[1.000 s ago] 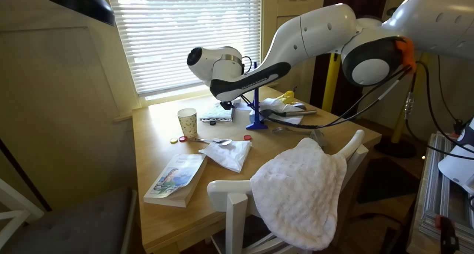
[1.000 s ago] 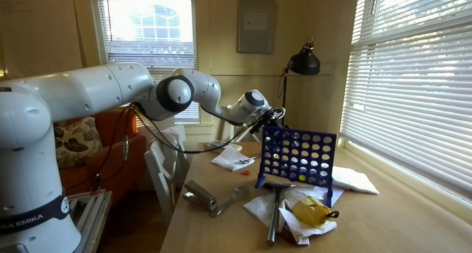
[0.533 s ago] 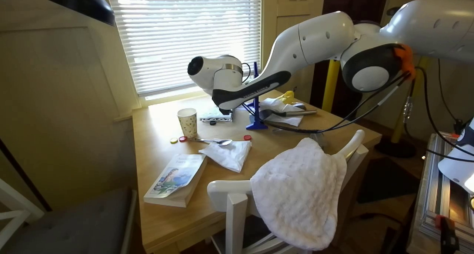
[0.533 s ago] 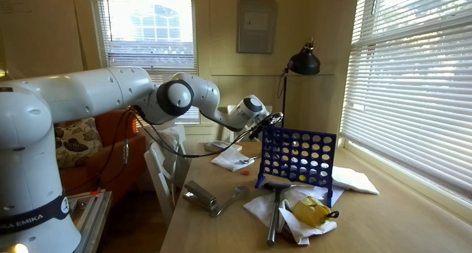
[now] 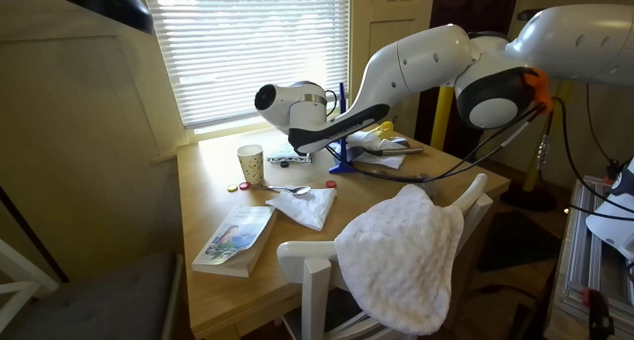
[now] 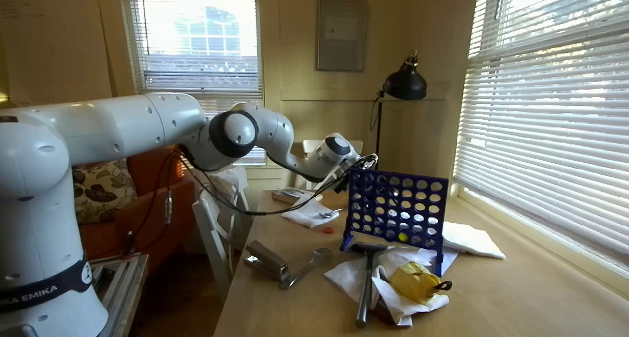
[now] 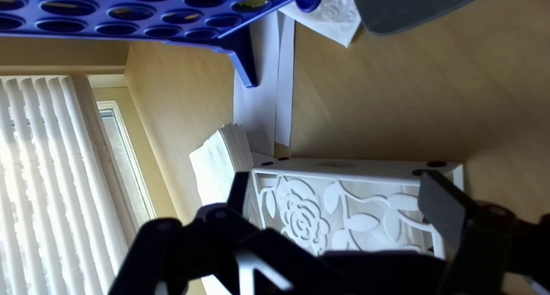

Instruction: Move the blue gameboard to the right then move the napkin holder to the left.

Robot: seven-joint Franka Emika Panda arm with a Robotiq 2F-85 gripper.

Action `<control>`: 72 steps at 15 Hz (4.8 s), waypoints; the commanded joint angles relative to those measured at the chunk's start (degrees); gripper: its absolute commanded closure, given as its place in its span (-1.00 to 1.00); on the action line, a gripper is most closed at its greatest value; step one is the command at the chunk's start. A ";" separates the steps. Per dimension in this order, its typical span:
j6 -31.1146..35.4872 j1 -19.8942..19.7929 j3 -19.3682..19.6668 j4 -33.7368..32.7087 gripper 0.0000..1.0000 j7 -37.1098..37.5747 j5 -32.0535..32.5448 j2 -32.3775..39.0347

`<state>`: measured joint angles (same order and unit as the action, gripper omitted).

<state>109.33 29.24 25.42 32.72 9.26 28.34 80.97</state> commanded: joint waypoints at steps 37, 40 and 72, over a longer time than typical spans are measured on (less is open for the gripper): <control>10.13 2.58 5.87 1.06 0.51 5.10 8.10 4.34; 8.41 2.31 5.74 0.74 0.95 6.44 7.40 4.35; -14.96 15.31 14.32 -2.98 0.99 60.43 11.87 5.05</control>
<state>98.36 43.52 39.03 30.86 65.96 40.49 84.54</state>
